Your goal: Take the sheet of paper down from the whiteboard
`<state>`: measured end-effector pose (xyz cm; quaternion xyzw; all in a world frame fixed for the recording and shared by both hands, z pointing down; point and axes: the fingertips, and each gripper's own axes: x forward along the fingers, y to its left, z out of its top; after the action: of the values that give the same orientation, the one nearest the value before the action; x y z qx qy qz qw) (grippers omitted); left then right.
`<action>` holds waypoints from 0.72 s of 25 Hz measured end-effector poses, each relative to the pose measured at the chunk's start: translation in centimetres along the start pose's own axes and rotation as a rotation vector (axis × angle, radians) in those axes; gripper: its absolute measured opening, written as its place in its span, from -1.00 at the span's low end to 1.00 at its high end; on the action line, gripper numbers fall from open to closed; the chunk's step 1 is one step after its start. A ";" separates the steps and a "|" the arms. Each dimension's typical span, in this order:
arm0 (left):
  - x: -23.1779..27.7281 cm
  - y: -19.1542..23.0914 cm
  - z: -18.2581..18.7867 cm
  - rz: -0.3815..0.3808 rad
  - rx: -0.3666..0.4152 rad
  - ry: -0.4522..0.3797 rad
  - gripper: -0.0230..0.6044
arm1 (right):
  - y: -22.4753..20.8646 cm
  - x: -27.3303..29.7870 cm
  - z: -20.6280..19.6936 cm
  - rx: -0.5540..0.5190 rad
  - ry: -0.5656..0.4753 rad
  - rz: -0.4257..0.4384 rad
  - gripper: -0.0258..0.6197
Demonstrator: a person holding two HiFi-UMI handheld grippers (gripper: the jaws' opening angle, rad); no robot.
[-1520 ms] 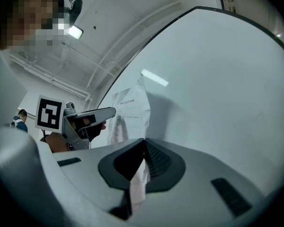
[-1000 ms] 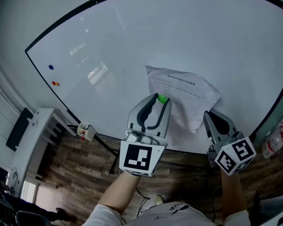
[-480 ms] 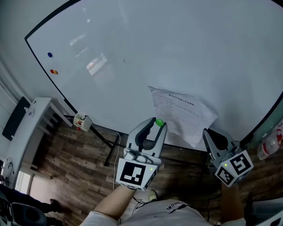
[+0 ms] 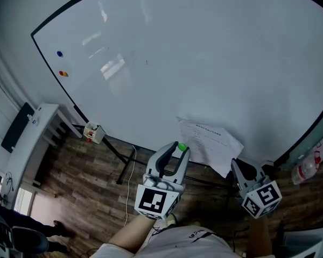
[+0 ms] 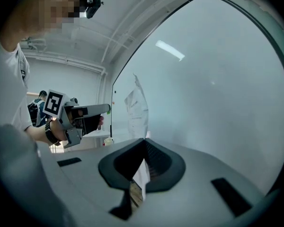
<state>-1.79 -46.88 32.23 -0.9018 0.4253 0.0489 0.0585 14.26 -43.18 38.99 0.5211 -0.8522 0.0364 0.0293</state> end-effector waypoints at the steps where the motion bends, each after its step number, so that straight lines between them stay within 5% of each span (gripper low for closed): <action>1: -0.1 0.3 -0.4 0.004 -0.006 0.014 -0.51 | 0.1 0.2 -0.2 0.000 0.006 0.000 -0.88; 18: -0.2 0.4 -2.0 -0.025 -0.050 0.040 -0.51 | 0.7 1.1 0.6 -0.011 0.013 -0.012 -0.88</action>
<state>-2.15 -47.29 34.23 -0.9091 0.4136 0.0406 0.0280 13.10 -43.93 38.47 0.5256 -0.8492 0.0348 0.0381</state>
